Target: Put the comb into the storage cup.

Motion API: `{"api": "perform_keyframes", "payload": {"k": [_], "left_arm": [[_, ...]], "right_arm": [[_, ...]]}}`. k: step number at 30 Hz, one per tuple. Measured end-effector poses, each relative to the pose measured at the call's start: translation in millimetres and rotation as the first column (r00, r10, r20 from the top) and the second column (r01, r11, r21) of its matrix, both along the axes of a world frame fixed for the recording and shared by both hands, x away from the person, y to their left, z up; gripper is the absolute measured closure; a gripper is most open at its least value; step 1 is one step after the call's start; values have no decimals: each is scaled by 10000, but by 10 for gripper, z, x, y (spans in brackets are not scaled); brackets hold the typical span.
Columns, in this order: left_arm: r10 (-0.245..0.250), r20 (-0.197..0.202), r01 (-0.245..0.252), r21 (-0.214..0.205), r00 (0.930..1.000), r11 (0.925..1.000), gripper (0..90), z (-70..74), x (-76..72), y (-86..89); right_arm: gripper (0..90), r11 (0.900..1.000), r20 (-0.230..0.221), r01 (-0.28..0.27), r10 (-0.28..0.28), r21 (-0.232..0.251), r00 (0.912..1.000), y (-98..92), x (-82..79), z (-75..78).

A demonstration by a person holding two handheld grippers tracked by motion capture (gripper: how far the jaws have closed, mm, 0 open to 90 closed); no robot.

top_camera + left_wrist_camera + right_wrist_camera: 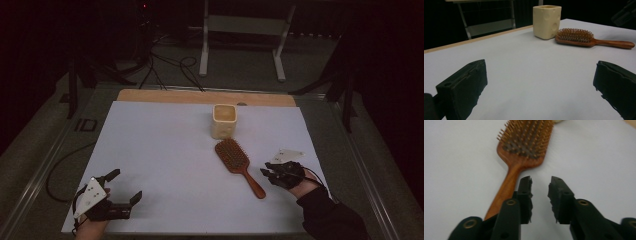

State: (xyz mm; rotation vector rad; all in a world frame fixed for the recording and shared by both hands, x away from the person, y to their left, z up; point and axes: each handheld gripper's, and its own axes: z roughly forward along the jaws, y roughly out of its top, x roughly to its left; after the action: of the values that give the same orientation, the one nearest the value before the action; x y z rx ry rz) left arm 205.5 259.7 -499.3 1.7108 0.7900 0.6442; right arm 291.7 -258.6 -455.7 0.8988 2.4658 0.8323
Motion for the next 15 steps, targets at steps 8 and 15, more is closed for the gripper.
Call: {"api": "perform_keyframes", "payload": {"k": [8, 15], "left_arm": [[4, -29, -4, -28, 10000, 10000, 0, -3, 0, 7], [-13, -11, 13, -41, 10000, 10000, 1, 1, -1, 9]], "right_arm": [[376, 9997, -100, 258, -258, -22, 9996, 142, 6, 126], [113, 9989, -534, 466, -467, -23, 9975, 238, 37, 159]]}}
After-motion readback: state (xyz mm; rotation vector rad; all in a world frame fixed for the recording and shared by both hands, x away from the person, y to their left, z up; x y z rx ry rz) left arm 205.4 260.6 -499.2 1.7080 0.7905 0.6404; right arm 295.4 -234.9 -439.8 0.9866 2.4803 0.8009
